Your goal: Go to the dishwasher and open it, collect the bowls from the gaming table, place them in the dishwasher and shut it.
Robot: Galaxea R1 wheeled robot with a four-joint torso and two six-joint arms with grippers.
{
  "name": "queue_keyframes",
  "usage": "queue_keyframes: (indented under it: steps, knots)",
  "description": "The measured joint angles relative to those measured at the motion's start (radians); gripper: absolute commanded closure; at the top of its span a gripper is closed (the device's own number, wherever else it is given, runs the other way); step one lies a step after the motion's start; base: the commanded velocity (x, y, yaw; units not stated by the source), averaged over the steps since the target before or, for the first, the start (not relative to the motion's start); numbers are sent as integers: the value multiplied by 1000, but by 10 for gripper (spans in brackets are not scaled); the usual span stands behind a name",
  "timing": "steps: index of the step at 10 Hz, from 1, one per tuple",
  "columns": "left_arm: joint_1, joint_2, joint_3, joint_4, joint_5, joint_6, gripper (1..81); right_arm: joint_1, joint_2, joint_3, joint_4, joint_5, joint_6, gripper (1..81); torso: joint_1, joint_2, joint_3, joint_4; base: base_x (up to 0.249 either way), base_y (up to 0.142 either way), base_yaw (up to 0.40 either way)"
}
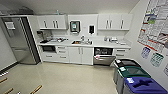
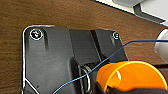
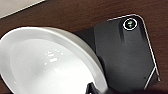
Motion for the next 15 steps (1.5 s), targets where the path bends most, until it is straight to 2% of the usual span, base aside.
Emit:
queue_keyframes:
  steps: [15]
  knots:
    - [0, -5, 1, 0, 0, -1, 811, 0, 2, -2, -1, 1, 1, 811, 0, 0, 0, 0, 134, 0, 0]
